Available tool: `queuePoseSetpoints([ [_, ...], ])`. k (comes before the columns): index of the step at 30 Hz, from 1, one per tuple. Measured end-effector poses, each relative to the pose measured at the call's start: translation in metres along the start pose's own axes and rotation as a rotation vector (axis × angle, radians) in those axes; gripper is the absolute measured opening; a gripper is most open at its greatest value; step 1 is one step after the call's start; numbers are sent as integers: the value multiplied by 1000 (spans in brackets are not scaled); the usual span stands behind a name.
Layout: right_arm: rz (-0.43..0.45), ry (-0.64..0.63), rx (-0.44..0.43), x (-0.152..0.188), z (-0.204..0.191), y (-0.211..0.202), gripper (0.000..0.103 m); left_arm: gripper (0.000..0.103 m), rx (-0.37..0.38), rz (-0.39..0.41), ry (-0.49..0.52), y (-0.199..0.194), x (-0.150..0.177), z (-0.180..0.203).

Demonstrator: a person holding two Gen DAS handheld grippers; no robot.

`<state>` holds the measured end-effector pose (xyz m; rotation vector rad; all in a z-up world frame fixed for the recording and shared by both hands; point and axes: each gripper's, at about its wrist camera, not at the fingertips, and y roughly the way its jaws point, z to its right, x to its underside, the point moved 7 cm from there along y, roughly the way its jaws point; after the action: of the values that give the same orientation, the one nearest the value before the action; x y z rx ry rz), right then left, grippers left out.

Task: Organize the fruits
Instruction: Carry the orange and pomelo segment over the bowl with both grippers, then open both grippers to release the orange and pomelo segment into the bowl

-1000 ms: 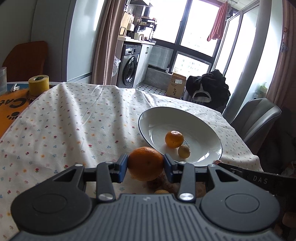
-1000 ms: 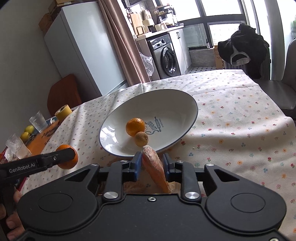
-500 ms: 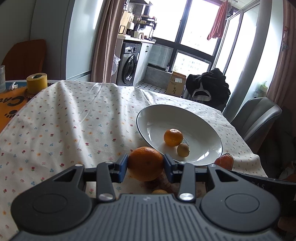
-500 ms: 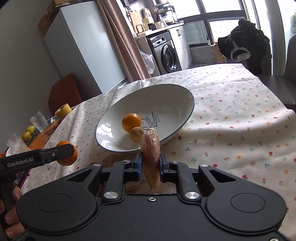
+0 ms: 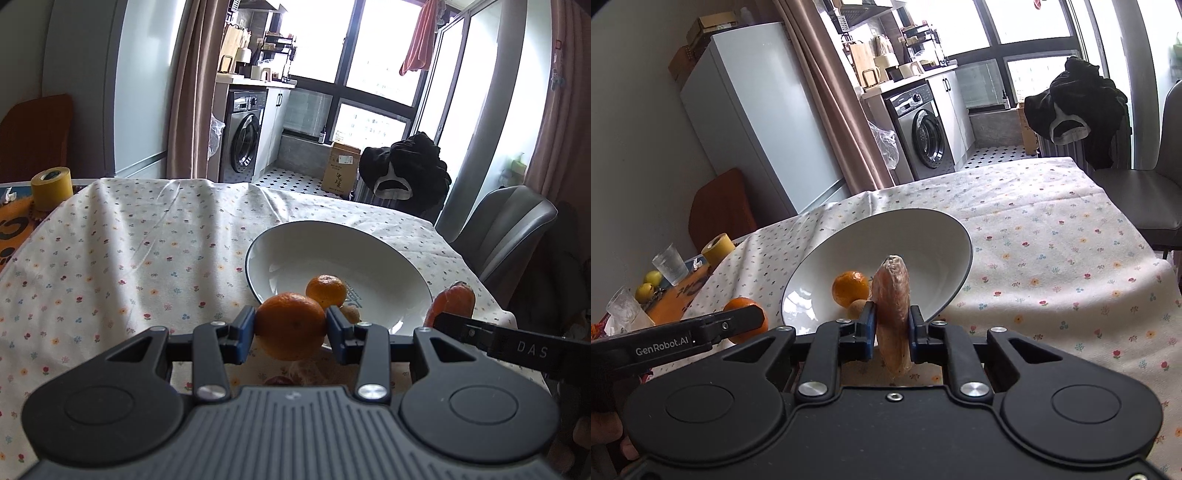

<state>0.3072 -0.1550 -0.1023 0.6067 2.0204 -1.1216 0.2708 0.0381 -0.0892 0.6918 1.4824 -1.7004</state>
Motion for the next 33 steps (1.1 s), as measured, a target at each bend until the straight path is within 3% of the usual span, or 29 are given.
queuePoseSetpoints([
  [20,-4,-12,4,-11,5,25,16,40,11,-55,30,47,-5,17],
  [29,-17,-3,3,-11,5,36,15,51,-8,-49,4,42,-8,4],
  [33,26,-20,22,-15,4,31,30,55,-21,-37,-7,33,-9,-3],
])
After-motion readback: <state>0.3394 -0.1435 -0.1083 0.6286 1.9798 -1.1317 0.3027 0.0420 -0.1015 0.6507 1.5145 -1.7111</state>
